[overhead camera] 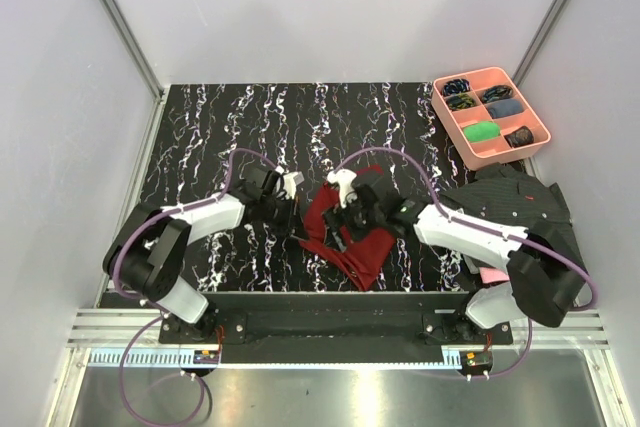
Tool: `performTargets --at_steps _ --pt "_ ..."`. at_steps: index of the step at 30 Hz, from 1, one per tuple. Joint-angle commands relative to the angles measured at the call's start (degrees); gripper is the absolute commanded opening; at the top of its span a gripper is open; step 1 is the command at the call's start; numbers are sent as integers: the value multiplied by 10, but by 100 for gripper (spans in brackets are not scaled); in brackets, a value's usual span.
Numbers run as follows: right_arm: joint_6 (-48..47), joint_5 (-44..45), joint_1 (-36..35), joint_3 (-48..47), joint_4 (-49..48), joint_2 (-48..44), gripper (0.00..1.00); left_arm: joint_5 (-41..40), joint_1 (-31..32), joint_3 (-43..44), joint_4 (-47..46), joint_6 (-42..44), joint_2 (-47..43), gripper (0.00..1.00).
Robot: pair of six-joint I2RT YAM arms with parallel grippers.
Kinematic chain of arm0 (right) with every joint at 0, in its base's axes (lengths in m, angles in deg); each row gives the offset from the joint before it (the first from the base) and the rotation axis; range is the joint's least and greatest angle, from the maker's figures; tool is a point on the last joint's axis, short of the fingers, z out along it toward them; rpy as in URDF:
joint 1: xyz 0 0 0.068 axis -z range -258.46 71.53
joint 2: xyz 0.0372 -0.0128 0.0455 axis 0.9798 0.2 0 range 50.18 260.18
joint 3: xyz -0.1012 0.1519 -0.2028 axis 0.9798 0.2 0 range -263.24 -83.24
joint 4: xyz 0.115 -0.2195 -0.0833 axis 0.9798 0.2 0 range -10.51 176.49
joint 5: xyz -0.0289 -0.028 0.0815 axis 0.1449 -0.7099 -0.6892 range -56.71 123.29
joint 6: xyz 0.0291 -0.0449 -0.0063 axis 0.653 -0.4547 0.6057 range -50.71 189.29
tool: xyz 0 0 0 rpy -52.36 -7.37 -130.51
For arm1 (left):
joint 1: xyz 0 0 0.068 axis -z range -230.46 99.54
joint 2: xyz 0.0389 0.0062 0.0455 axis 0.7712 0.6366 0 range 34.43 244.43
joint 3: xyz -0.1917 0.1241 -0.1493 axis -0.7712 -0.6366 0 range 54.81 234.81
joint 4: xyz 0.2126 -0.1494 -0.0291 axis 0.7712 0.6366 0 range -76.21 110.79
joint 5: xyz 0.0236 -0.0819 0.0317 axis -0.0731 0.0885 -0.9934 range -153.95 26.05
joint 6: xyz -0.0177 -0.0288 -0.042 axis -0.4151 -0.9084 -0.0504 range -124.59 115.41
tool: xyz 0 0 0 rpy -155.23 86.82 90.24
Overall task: Fold the napkin, place the utensils inside, and roll it up
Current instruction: Roll the napkin at the center of the board.
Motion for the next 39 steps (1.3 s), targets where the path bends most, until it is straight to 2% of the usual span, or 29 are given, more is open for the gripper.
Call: performTargets --at_steps 1,9,14,21,24,26,32,36,37,39 --pt "-21 173 -79 5 6 -15 86 51 -7 27 11 -6 16 0" --pt "-10 302 -192 -4 11 41 85 55 -14 28 14 -9 16 0" --pt "-6 359 -229 -7 20 57 83 55 -17 29 14 -10 18 0" --pt "12 403 -259 -25 40 96 75 57 -22 29 14 -12 16 0" --pt "26 419 -267 -33 53 112 61 56 -23 29 11 -14 15 0" --pt "35 428 -269 -35 58 117 47 58 -24 29 9 -15 16 0" --pt "43 406 -267 -39 70 116 15 63 -27 29 2 -17 15 0" --pt "34 363 -267 -40 74 109 0 56 -35 28 -7 -19 0 20" --pt "28 351 -261 -41 75 106 0 45 -37 27 -8 -19 -5 34" --pt "23 306 -249 -40 74 99 0 34 -48 25 -8 -20 -22 47"
